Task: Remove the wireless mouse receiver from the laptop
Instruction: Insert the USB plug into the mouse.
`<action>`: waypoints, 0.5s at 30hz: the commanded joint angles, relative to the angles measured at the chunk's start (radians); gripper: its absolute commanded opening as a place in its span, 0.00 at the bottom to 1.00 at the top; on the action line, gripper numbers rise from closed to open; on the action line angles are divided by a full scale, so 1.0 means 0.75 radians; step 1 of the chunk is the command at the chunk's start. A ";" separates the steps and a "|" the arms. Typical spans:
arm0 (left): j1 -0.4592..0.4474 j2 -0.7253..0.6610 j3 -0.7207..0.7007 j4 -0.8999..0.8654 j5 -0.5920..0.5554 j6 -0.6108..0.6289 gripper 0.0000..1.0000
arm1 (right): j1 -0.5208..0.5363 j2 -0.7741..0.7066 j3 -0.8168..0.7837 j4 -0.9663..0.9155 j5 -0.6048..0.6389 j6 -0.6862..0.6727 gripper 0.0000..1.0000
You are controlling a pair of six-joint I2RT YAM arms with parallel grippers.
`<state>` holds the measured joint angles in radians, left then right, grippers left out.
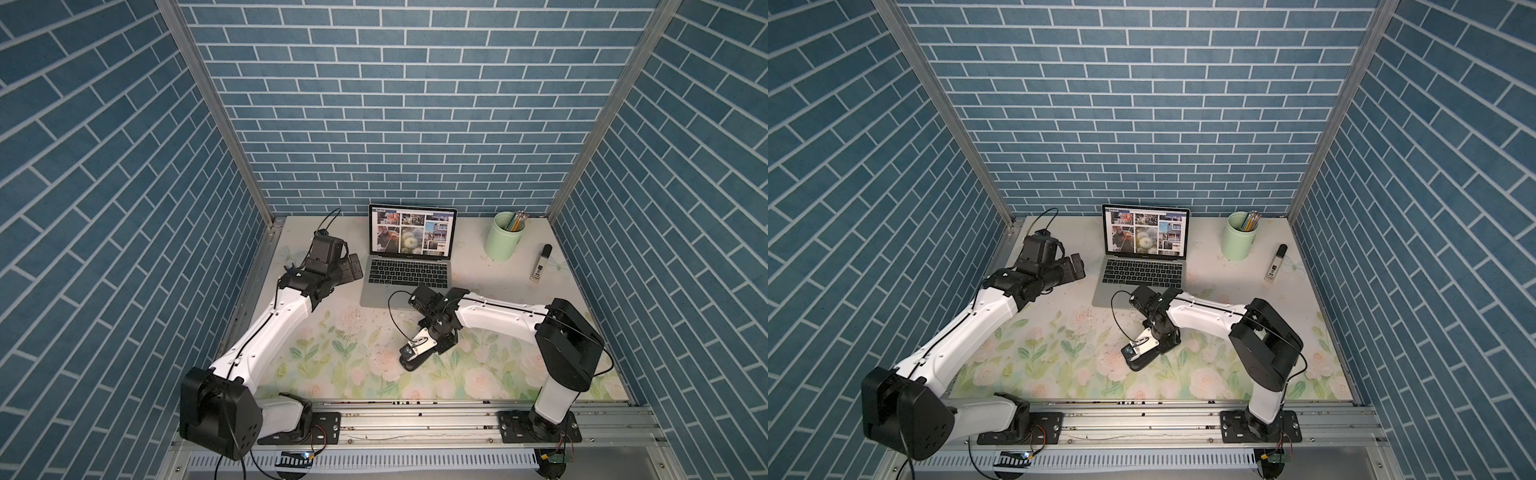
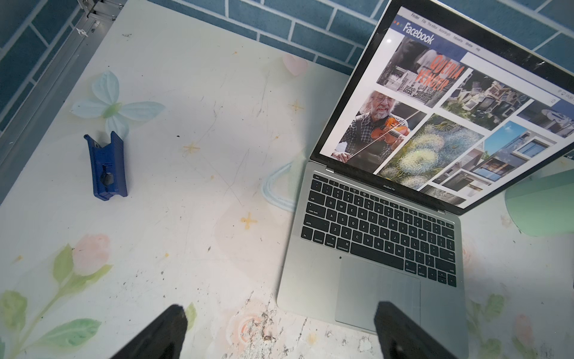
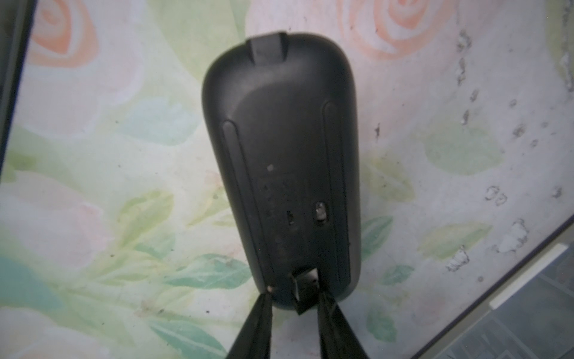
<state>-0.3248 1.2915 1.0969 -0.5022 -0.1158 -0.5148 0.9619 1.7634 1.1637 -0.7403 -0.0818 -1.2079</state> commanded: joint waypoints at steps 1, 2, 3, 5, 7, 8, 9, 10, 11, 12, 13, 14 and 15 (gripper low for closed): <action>0.006 0.003 -0.006 -0.009 -0.022 0.016 1.00 | 0.000 -0.013 -0.003 -0.030 0.001 0.028 0.30; 0.006 0.003 -0.007 -0.009 -0.023 0.016 0.99 | -0.002 -0.014 0.000 -0.033 0.001 0.028 0.30; 0.006 0.003 -0.007 -0.010 -0.025 0.016 1.00 | 0.000 -0.017 0.003 -0.034 0.001 0.028 0.30; 0.006 0.000 -0.007 -0.009 -0.027 0.016 1.00 | -0.001 -0.023 0.012 -0.040 0.001 0.029 0.30; 0.006 0.000 -0.008 -0.008 -0.028 0.016 1.00 | -0.002 -0.028 0.022 -0.043 0.037 0.029 0.30; 0.006 0.000 -0.010 -0.007 -0.026 0.016 1.00 | 0.000 -0.028 0.028 -0.046 0.040 0.028 0.30; 0.006 -0.001 -0.011 -0.007 -0.027 0.016 1.00 | -0.003 -0.029 0.035 -0.051 0.042 0.028 0.30; 0.006 -0.003 -0.012 -0.005 -0.026 0.016 1.00 | -0.002 -0.031 0.042 -0.056 0.045 0.028 0.30; 0.006 -0.006 -0.012 -0.005 -0.027 0.017 1.00 | -0.002 -0.032 0.047 -0.060 0.046 0.029 0.30; 0.006 -0.005 -0.014 -0.006 -0.027 0.018 1.00 | -0.002 -0.034 0.051 -0.064 0.046 0.028 0.30; 0.006 -0.008 -0.012 -0.006 -0.028 0.021 1.00 | -0.002 -0.036 0.057 -0.071 0.050 0.028 0.30; 0.006 -0.010 -0.012 -0.006 -0.029 0.022 1.00 | -0.001 -0.037 0.062 -0.076 0.051 0.028 0.30; 0.006 -0.011 -0.012 -0.005 -0.031 0.024 1.00 | -0.002 -0.041 0.067 -0.083 0.056 0.028 0.30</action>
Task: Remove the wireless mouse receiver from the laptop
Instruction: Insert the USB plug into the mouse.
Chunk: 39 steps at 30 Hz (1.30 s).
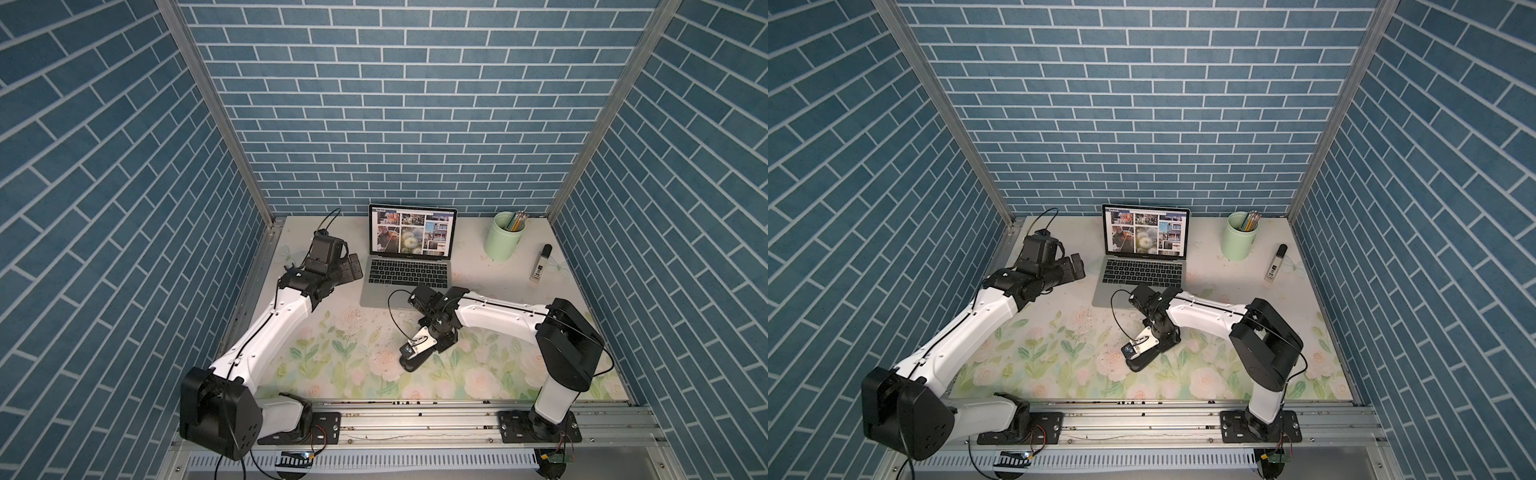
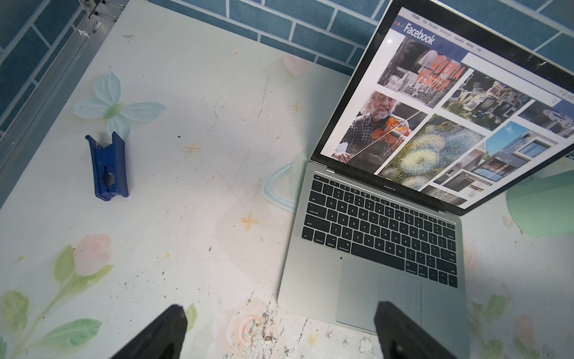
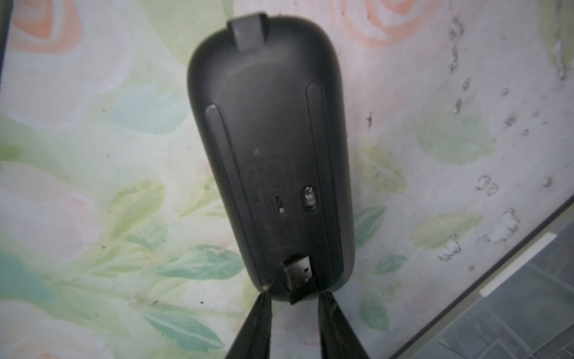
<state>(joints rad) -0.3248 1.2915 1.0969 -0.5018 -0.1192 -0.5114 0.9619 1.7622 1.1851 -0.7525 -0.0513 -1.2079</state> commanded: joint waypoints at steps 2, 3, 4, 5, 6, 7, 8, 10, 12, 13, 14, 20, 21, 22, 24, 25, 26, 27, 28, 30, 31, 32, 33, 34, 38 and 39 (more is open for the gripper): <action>0.007 -0.016 -0.011 -0.002 -0.028 0.028 1.00 | -0.002 -0.050 0.051 -0.080 0.022 0.030 0.30; 0.006 -0.019 -0.010 0.001 -0.028 0.033 1.00 | -0.003 -0.054 0.058 -0.086 0.023 0.031 0.30; 0.006 -0.023 -0.010 0.004 -0.028 0.037 1.00 | -0.003 -0.064 0.069 -0.094 0.025 0.036 0.30; 0.006 -0.026 -0.008 0.007 -0.026 0.043 1.00 | -0.003 -0.075 0.075 -0.099 0.032 0.044 0.30; 0.006 -0.034 -0.004 0.012 -0.023 0.049 1.00 | -0.002 -0.086 0.079 -0.101 0.034 0.054 0.30; 0.006 -0.041 -0.004 0.017 -0.022 0.053 1.00 | -0.003 -0.102 0.077 -0.103 0.034 0.062 0.30; 0.006 -0.049 -0.004 0.023 -0.019 0.058 1.00 | -0.006 -0.116 0.069 -0.105 0.026 0.067 0.30; 0.006 -0.055 -0.002 0.029 -0.016 0.062 1.00 | -0.005 -0.138 0.046 -0.103 -0.004 0.075 0.24; 0.006 -0.053 0.002 0.029 -0.012 0.064 1.00 | -0.006 -0.145 0.026 -0.107 -0.023 0.084 0.05; 0.006 -0.050 0.003 0.026 -0.012 0.066 1.00 | -0.005 -0.143 0.014 -0.112 -0.024 0.089 0.00; 0.006 -0.045 0.004 0.024 -0.010 0.064 1.00 | -0.006 -0.142 0.005 -0.116 -0.024 0.098 0.00; 0.006 -0.058 -0.007 0.029 -0.004 0.055 1.00 | -0.006 -0.184 -0.066 -0.119 -0.111 0.104 0.00; 0.006 -0.056 -0.007 0.026 -0.004 0.055 1.00 | -0.006 -0.186 -0.071 -0.118 -0.128 0.103 0.00; 0.006 -0.051 -0.005 0.027 -0.003 0.053 1.00 | -0.006 -0.187 -0.072 -0.114 -0.136 0.103 0.00; 0.007 -0.044 -0.004 0.029 0.002 0.050 1.00 | -0.003 -0.181 -0.073 -0.110 -0.144 0.101 0.00; 0.006 -0.043 -0.006 0.031 0.004 0.048 1.00 | -0.002 -0.175 -0.071 -0.106 -0.141 0.101 0.00; 0.006 -0.041 -0.007 0.033 0.005 0.046 0.99 | -0.003 -0.168 -0.067 -0.105 -0.139 0.101 0.00; 0.006 -0.043 -0.009 0.036 0.007 0.046 1.00 | -0.005 -0.157 -0.062 -0.105 -0.138 0.098 0.00; 0.006 -0.042 -0.009 0.037 0.009 0.046 1.00 | -0.004 -0.146 -0.055 -0.105 -0.136 0.099 0.00; 0.006 -0.043 -0.009 0.035 0.006 0.046 1.00 | -0.004 -0.126 -0.039 -0.105 -0.140 0.096 0.00; 0.006 -0.043 -0.011 0.032 0.004 0.049 1.00 | -0.002 -0.115 -0.031 -0.103 -0.142 0.096 0.00; 0.006 -0.043 -0.010 0.031 0.002 0.049 1.00 | -0.003 -0.109 -0.024 -0.103 -0.142 0.096 0.00; 0.007 -0.044 -0.013 0.031 0.001 0.051 1.00 | -0.003 -0.101 -0.020 -0.100 -0.144 0.093 0.00; 0.006 -0.043 -0.016 0.029 -0.002 0.052 1.00 | -0.003 -0.093 -0.016 -0.101 -0.144 0.092 0.00; 0.006 -0.049 -0.023 0.031 -0.004 0.052 1.00 | -0.003 -0.068 -0.003 -0.099 -0.138 0.086 0.00; 0.006 -0.049 -0.023 0.030 -0.004 0.051 0.99 | -0.003 -0.060 0.000 -0.098 -0.137 0.085 0.00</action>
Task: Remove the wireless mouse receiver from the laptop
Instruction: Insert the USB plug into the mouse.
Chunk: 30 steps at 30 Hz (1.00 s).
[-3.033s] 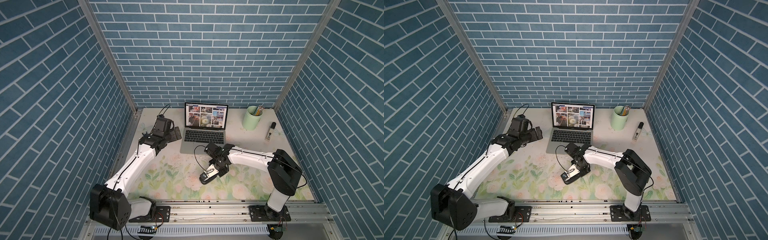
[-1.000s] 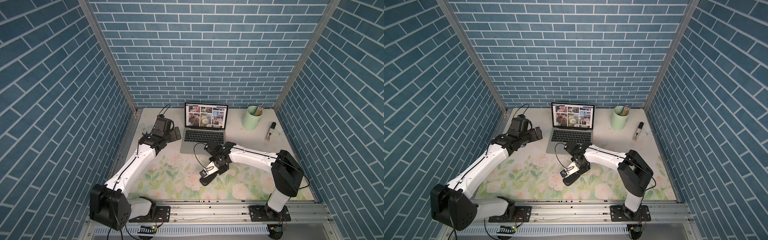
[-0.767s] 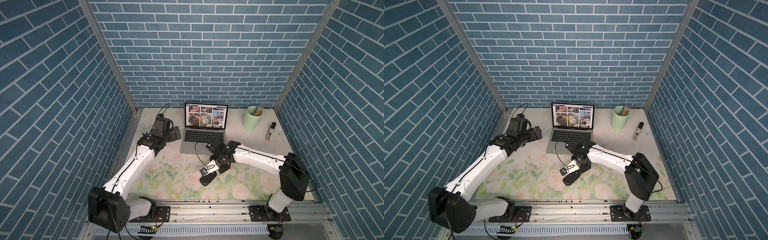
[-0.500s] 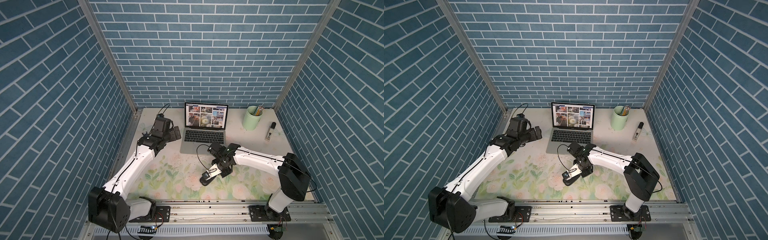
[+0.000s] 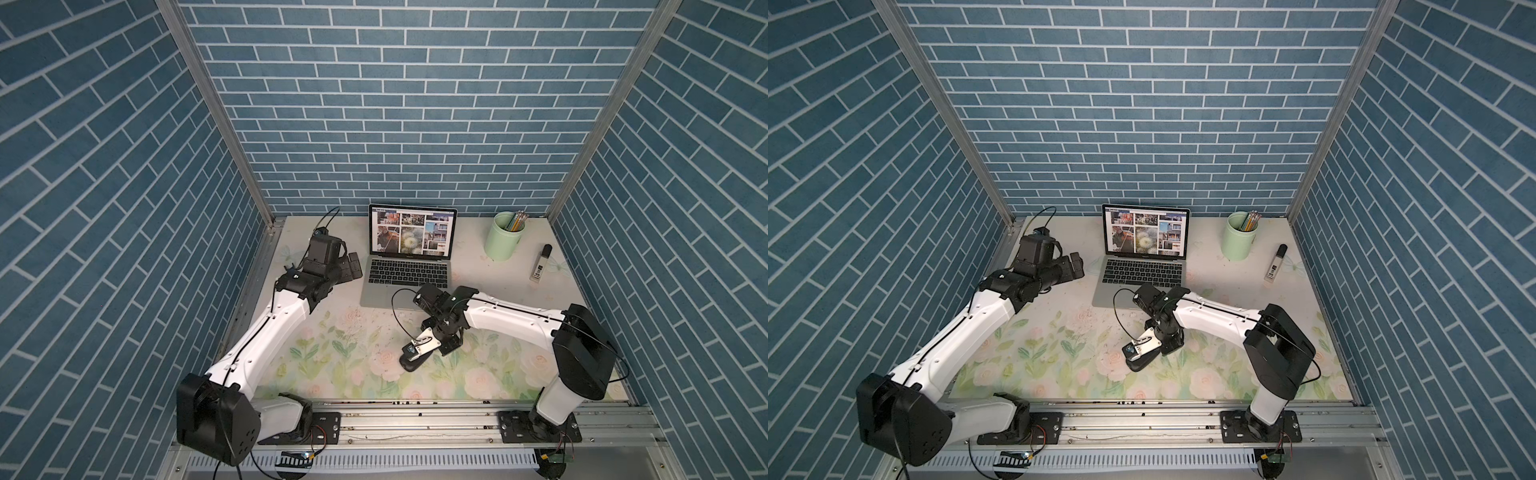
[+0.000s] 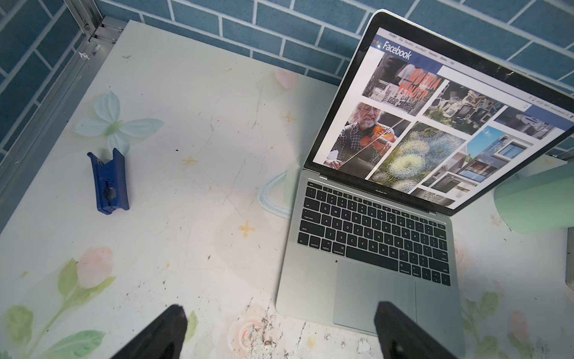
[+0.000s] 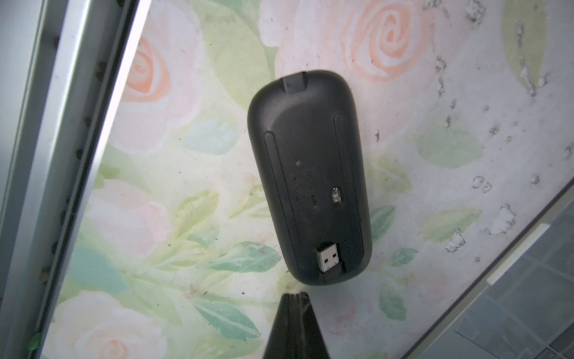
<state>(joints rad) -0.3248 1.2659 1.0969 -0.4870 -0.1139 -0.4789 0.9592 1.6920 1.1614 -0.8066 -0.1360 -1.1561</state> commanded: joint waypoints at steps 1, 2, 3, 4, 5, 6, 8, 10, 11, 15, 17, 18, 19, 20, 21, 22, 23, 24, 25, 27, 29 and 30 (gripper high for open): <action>0.006 -0.015 -0.024 0.011 -0.010 0.007 1.00 | 0.000 0.040 0.040 -0.027 -0.024 0.017 0.00; 0.006 -0.014 -0.024 0.011 -0.010 0.007 1.00 | 0.001 0.046 0.044 -0.027 -0.023 0.014 0.00; 0.006 -0.012 -0.023 0.011 -0.012 0.008 1.00 | 0.000 0.051 0.046 -0.025 -0.024 0.014 0.00; 0.006 -0.011 -0.024 0.010 -0.011 0.010 1.00 | 0.001 0.056 0.047 -0.023 -0.025 0.012 0.00; 0.006 -0.012 -0.023 0.009 -0.012 0.010 1.00 | 0.001 0.059 0.048 -0.021 -0.025 0.012 0.00; 0.007 -0.011 -0.023 0.009 -0.012 0.011 1.00 | 0.001 0.064 0.050 -0.021 -0.025 0.011 0.00; 0.006 -0.011 -0.023 0.008 -0.015 0.011 1.00 | 0.001 0.071 0.050 -0.017 -0.027 0.009 0.00; 0.006 -0.015 -0.023 0.006 -0.016 0.011 1.00 | 0.001 0.081 0.051 -0.015 -0.027 0.008 0.00; 0.006 -0.017 -0.026 0.005 -0.020 0.011 1.00 | 0.001 0.086 0.051 -0.013 -0.027 0.006 0.00; 0.006 -0.018 -0.029 0.001 -0.025 0.012 1.00 | 0.000 0.102 0.062 -0.009 -0.025 0.001 0.00; 0.007 -0.019 -0.030 0.001 -0.028 0.014 1.00 | 0.000 0.108 0.068 -0.009 -0.023 -0.001 0.00; 0.006 -0.019 -0.029 -0.001 -0.027 0.015 1.00 | 0.000 0.112 0.070 -0.009 -0.023 -0.002 0.00; 0.006 -0.017 -0.030 -0.001 -0.030 0.013 1.00 | 0.001 0.115 0.072 -0.010 -0.023 -0.003 0.00; 0.006 -0.018 -0.029 -0.001 -0.029 0.014 1.00 | -0.001 0.120 0.075 -0.009 -0.023 -0.003 0.00; 0.006 -0.018 -0.029 0.001 -0.030 0.015 1.00 | 0.001 0.125 0.077 -0.009 -0.023 -0.004 0.00; 0.006 -0.017 -0.029 0.001 -0.030 0.015 1.00 | 0.000 0.129 0.080 -0.010 -0.023 -0.004 0.00; 0.006 -0.015 -0.029 0.001 -0.029 0.013 1.00 | -0.001 0.131 0.082 -0.011 -0.023 -0.006 0.00; 0.006 -0.017 -0.032 0.001 -0.030 0.015 1.00 | 0.001 0.135 0.085 -0.013 -0.023 -0.007 0.00; 0.006 -0.017 -0.032 0.001 -0.029 0.016 1.00 | -0.001 0.137 0.087 -0.013 -0.023 -0.006 0.00; 0.007 -0.019 -0.035 0.001 -0.030 0.015 1.00 | -0.001 0.143 0.092 -0.017 -0.021 -0.007 0.00; 0.006 -0.018 -0.039 0.003 -0.030 0.017 1.00 | -0.001 0.147 0.098 -0.019 -0.023 -0.007 0.00; 0.006 -0.021 -0.041 0.003 -0.030 0.015 1.00 | 0.001 0.150 0.099 -0.021 -0.024 -0.007 0.00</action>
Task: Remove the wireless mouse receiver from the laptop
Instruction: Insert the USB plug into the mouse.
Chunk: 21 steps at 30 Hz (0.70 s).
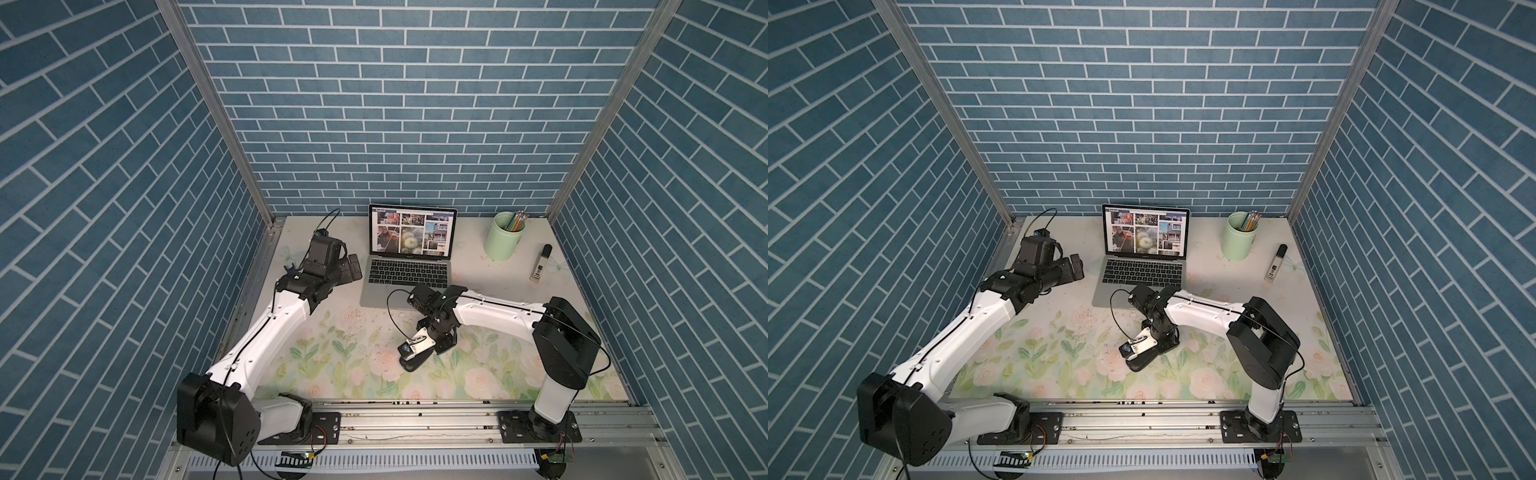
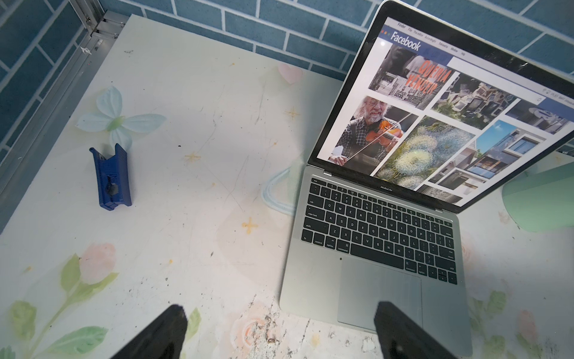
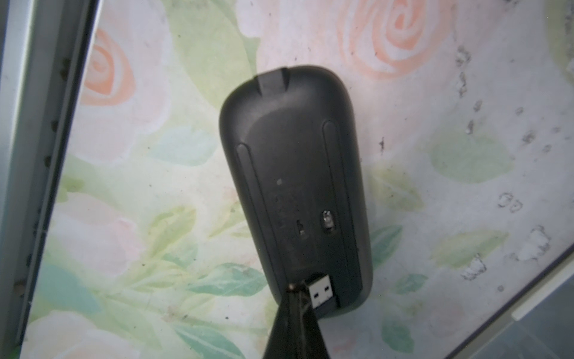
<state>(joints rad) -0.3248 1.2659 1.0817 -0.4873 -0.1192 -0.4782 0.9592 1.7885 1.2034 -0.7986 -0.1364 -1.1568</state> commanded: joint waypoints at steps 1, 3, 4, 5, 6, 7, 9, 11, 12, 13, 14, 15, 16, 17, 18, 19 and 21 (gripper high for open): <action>0.007 -0.020 -0.021 0.003 -0.023 0.015 1.00 | 0.000 0.023 0.043 -0.031 -0.024 -0.006 0.00; 0.006 -0.021 -0.021 0.003 -0.021 0.013 1.00 | 0.000 0.025 0.039 -0.031 -0.025 -0.003 0.00; 0.007 -0.023 -0.021 0.003 -0.023 0.012 1.00 | 0.001 0.026 0.040 -0.033 -0.025 -0.006 0.00; 0.006 -0.023 -0.021 0.003 -0.023 0.012 1.00 | 0.000 0.027 0.038 -0.033 -0.026 -0.003 0.00; 0.006 -0.023 -0.023 0.003 -0.024 0.013 1.00 | 0.001 0.028 0.040 -0.034 -0.025 -0.005 0.00; 0.006 -0.024 -0.023 0.001 -0.025 0.013 1.00 | 0.001 0.030 0.040 -0.034 -0.025 -0.005 0.00; 0.006 -0.024 -0.023 0.001 -0.027 0.013 1.00 | 0.001 0.031 0.045 -0.037 -0.025 -0.006 0.00; 0.006 -0.026 -0.023 0.001 -0.026 0.015 1.00 | 0.001 0.029 0.049 -0.041 -0.024 -0.004 0.00; 0.006 -0.025 -0.023 0.001 -0.027 0.016 1.00 | 0.001 0.026 0.052 -0.043 -0.023 -0.003 0.00; 0.006 -0.025 -0.023 0.000 -0.026 0.017 1.00 | 0.000 0.023 0.055 -0.047 -0.023 -0.003 0.00; 0.006 -0.025 -0.023 -0.001 -0.026 0.018 1.00 | 0.001 0.021 0.056 -0.052 -0.021 -0.002 0.00; 0.006 -0.025 -0.023 -0.001 -0.027 0.017 1.00 | 0.001 0.017 0.059 -0.054 -0.021 -0.004 0.00; 0.006 -0.027 -0.023 -0.001 -0.026 0.016 1.00 | 0.001 0.011 0.061 -0.058 -0.019 -0.004 0.00; 0.006 -0.027 -0.024 -0.001 -0.026 0.016 1.00 | 0.001 0.007 0.061 -0.062 -0.017 -0.003 0.00; 0.006 -0.028 -0.026 0.001 -0.026 0.016 1.00 | 0.000 0.003 0.064 -0.068 -0.015 -0.002 0.00; 0.006 -0.032 -0.027 0.003 -0.025 0.015 1.00 | 0.000 -0.002 0.065 -0.070 -0.013 -0.001 0.00; 0.006 -0.031 -0.030 0.003 -0.027 0.015 1.00 | 0.001 -0.010 0.064 -0.073 -0.007 -0.001 0.00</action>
<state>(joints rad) -0.3248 1.2636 1.0721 -0.4873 -0.1246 -0.4778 0.9592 1.7973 1.2339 -0.8082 -0.1356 -1.1564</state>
